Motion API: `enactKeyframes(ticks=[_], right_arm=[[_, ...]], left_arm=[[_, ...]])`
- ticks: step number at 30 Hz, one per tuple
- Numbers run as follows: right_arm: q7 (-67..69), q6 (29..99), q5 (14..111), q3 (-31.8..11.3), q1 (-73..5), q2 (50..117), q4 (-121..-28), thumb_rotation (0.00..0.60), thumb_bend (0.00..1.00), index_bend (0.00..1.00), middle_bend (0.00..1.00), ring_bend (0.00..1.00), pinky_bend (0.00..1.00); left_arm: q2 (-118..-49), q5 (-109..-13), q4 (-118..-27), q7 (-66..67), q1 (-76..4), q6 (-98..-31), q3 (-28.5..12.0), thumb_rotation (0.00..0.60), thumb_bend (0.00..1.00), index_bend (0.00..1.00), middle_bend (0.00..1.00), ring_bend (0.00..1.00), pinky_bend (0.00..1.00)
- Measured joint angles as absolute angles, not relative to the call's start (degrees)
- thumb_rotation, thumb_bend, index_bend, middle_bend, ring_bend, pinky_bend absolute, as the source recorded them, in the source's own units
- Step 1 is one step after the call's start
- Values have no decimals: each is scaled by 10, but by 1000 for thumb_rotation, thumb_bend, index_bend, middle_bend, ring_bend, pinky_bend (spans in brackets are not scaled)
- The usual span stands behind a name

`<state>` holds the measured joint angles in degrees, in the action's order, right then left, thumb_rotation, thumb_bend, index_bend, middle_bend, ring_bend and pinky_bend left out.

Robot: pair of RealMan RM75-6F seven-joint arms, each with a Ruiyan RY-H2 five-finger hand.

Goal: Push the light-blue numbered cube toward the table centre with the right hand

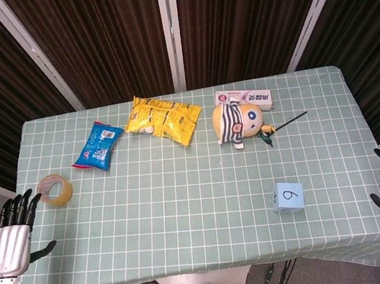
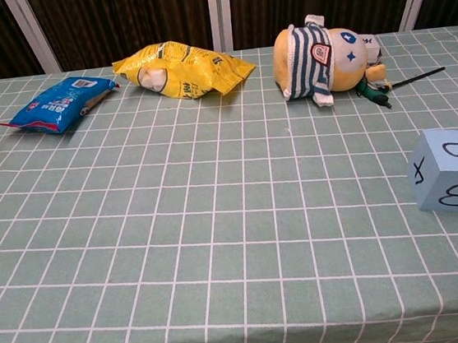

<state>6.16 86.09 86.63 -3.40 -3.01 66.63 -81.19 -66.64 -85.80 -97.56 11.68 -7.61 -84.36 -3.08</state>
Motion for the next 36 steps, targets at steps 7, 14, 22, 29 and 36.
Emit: enactKeyframes(ticks=[7, 14, 22, 29, 36], right_arm=[[58, 864, 870, -34, -30, 662, -818, 600, 210, 0, 0, 0, 0], [72, 855, 885, -27, -36, 652, -826, 600, 998, 0, 57, 30, 56], [27, 845, 896, -20, -44, 655, -829, 600, 1000, 0, 819, 743, 674], [-6, 791, 905, 15, -49, 630, -849, 600, 1000, 70, 870, 778, 681], [-58, 697, 880, 36, -70, 605, -899, 600, 1000, 194, 873, 778, 681]], left_arm=[[-668, -857, -973, 114, -77, -840, -29, 600, 0, 71, 0, 0, 57], [-666, -853, -980, 119, -82, -832, -31, 600, 0, 71, 0, 0, 58], [-668, -853, -977, 120, -82, -830, -28, 600, 0, 71, 0, 0, 58], [-676, -854, -967, 116, -82, -825, -22, 600, 0, 71, 0, 0, 58], [-683, -854, -957, 108, -84, -820, -20, 600, 0, 71, 0, 0, 58]])
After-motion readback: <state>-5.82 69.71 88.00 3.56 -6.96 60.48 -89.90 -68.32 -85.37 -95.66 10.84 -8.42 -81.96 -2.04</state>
